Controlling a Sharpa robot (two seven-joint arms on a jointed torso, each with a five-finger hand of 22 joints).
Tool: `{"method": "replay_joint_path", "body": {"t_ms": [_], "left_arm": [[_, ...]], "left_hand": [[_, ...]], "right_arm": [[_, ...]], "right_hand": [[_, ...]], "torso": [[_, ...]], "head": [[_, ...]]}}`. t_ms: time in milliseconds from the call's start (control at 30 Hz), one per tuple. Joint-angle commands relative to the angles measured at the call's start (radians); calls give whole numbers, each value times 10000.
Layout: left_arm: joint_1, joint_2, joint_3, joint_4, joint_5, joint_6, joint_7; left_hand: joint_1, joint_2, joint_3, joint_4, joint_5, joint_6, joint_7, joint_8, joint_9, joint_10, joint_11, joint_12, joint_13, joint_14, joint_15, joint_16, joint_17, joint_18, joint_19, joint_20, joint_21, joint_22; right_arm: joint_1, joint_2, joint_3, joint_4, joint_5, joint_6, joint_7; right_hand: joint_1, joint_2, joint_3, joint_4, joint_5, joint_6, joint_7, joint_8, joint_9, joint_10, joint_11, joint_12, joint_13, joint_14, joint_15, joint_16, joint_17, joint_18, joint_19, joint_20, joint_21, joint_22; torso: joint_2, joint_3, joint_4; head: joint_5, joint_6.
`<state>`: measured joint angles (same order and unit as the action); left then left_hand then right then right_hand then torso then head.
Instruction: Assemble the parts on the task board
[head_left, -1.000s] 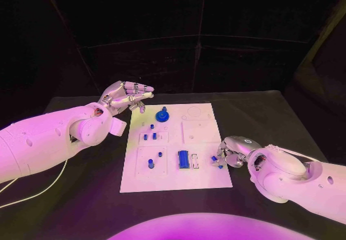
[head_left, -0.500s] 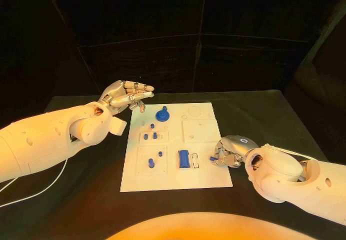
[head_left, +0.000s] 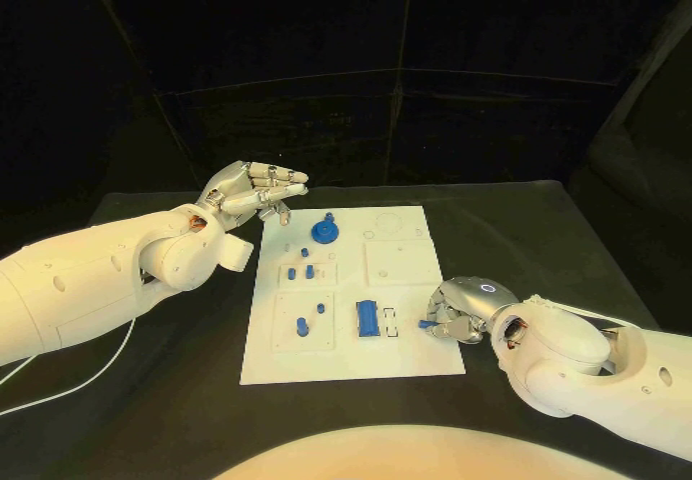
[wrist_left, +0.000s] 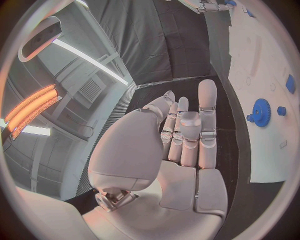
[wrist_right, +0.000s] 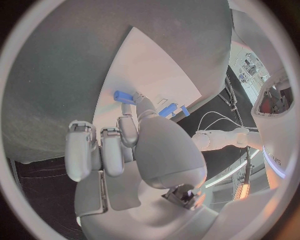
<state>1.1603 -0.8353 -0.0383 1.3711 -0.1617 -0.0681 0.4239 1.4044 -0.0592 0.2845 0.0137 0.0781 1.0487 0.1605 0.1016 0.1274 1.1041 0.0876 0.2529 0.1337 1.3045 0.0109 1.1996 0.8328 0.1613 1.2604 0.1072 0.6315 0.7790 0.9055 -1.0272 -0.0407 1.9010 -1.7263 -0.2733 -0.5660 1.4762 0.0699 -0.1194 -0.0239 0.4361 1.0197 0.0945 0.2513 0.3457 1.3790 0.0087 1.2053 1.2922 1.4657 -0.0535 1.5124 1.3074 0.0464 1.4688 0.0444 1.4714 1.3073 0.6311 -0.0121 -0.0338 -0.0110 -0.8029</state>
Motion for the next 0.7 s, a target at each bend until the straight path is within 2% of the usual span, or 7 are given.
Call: {"method": "replay_joint_path", "body": {"t_ms": [33, 200, 333, 433, 700], "left_arm": [[15, 18, 7, 7, 41, 103, 45], [15, 27, 6, 7, 41, 102, 47], [15, 31, 6, 16, 41, 104, 48], [15, 37, 5, 19, 41, 107, 49], [16, 40, 5, 34, 41, 109, 40]], "left_hand": [[3, 58, -44, -1, 53, -53, -13, 49, -5, -68, 30, 33, 10, -74, -16, -36, -17, 151, -51, 9, -64, -10], [3, 58, -44, -1, 53, -53, -13, 49, -5, -68, 30, 33, 10, -74, -16, -36, -17, 151, -51, 9, -64, -10], [3, 58, -44, -1, 53, -53, -13, 49, -5, -68, 30, 33, 10, -74, -16, -36, -17, 151, -51, 9, -64, -10], [3, 58, -44, -1, 53, -53, -13, 49, -5, -68, 30, 33, 10, -74, -16, -36, -17, 151, -51, 9, -64, -10], [20, 65, -41, -14, 57, -51, -18, 55, -4, -74, 26, 45, 13, -81, -17, -35, -26, 152, -52, 9, -63, -6]], "right_arm": [[-22, -55, -23, 195, 122, -810, -145], [-16, -36, -17, 402, 365, -1832, -116], [-15, 120, -15, 435, 816, -2315, -81], [-13, 245, -14, 381, 1242, -2308, -106], [-9, 662, -13, 74, 2540, -1806, -251]], "right_hand": [[-189, -4, 139, 13, -11, 167, -72, -20, 15, 145, -34, 148, 172, 833, -87, 19, 1619, -88, 237, 40, 25, 988], [-429, -134, 444, 62, -8, 294, -116, -64, 14, 231, -81, 248, 253, 842, -118, 38, 1657, -94, 255, 10, 43, 1021], [-748, -285, 731, 198, -46, 384, -163, -111, 22, 299, -108, 307, 306, 847, -150, 45, 1674, -94, 256, -18, 41, 1021], [-906, -364, 872, 281, -119, 437, -188, -124, 34, 329, -128, 331, 329, 848, -162, 44, 1676, -94, 258, -30, 40, 1022], [-1194, -538, 1156, 425, -72, 672, -295, -80, 100, 493, -208, 532, 483, 855, -223, 56, 1702, -99, 276, -79, 54, 1051]], "torso": [[4, -10, 4], [9, -3, 4], [28, 1, -1], [22, 2, -4], [18, -7, -5]], "head": [[-4, 22], [5, 28], [27, 30], [38, 19], [52, -17]]}}
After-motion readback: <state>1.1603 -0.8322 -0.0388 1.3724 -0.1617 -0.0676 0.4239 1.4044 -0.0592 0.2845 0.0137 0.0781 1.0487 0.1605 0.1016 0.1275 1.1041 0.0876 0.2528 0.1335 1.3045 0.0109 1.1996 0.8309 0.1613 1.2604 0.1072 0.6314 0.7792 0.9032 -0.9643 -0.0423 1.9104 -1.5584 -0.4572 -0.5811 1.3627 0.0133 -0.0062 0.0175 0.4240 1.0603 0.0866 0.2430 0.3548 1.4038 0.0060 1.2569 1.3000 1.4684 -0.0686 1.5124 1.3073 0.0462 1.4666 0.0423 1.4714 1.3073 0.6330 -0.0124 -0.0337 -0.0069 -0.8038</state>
